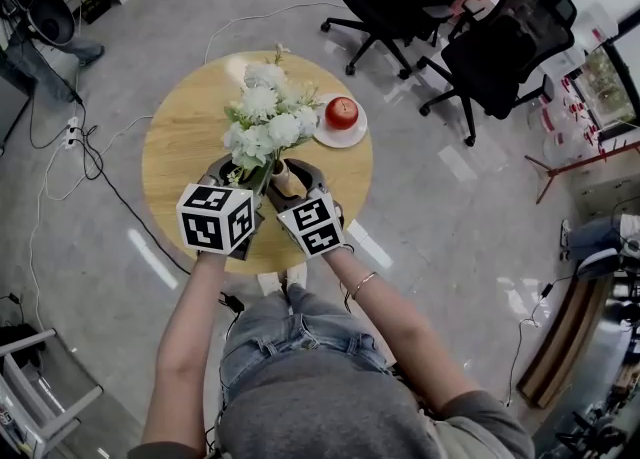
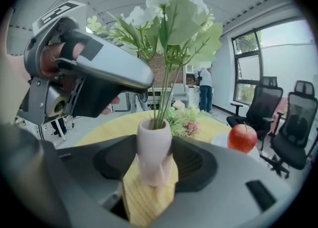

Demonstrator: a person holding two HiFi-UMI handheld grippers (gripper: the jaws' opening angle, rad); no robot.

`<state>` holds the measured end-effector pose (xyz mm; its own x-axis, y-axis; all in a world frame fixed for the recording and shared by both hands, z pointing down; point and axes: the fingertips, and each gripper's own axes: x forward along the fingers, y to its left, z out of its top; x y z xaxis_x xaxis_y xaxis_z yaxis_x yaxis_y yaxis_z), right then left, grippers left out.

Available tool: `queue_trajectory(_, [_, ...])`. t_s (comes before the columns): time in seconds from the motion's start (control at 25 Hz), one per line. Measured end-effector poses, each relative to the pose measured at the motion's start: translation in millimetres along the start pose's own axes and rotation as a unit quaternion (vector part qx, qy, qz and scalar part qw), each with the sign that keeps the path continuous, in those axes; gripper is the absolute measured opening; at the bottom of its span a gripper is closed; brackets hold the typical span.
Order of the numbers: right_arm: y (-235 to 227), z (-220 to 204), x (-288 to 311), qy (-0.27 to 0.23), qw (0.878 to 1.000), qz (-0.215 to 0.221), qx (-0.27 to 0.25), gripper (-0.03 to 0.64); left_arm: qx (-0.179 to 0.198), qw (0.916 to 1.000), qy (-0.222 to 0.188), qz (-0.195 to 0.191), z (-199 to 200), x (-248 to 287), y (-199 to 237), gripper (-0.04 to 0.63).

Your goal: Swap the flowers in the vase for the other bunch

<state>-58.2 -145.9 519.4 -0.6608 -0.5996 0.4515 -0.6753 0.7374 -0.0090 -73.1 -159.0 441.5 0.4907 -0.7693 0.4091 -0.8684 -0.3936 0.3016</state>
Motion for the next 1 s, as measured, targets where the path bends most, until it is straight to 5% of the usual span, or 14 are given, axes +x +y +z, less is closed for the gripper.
queue_trajectory(1.0, [3.9,-17.6,-17.1,0.015,1.000,-0.010,0.010,0.233,-0.065,0.9975,0.012,0.026,-46.5,-31.8,27.3,0.126])
